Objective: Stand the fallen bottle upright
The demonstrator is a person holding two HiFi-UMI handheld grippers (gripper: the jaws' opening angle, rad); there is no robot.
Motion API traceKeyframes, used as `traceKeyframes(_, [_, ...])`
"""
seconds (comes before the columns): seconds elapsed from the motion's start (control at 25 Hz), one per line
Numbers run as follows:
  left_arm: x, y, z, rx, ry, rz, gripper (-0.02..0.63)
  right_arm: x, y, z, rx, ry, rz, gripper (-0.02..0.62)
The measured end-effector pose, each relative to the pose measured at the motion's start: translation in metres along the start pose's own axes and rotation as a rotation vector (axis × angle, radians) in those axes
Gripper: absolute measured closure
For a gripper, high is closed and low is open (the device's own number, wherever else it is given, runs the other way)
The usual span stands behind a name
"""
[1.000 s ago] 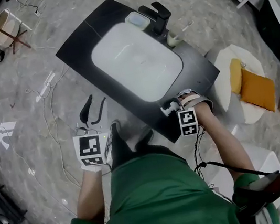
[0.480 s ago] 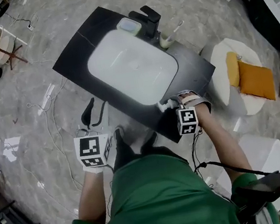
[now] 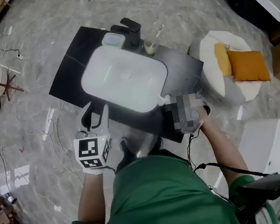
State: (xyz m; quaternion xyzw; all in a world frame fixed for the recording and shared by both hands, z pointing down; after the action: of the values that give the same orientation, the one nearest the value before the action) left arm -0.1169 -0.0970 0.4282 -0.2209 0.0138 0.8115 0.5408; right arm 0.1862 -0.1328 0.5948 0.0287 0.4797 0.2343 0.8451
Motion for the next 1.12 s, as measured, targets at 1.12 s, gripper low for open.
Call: traceKeyframes(1.12, [-0.014, 0.006, -0.014, -0.046, 0.031, 0.049, 0.449, 0.024, -0.136, 0.05, -0.91, -0.394, 0.351, 0.391])
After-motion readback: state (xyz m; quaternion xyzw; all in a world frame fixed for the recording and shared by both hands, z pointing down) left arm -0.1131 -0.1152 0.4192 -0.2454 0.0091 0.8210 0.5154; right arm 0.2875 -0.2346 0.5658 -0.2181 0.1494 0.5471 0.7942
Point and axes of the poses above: the fingertips, and each gripper's own axes: x backward along the fingers, y to its left, z out of its underside, the point moved 8 cm from there along x, backward along the fingers, and after that the axes turned 11 degrees about -x, right-handed, at the moved point
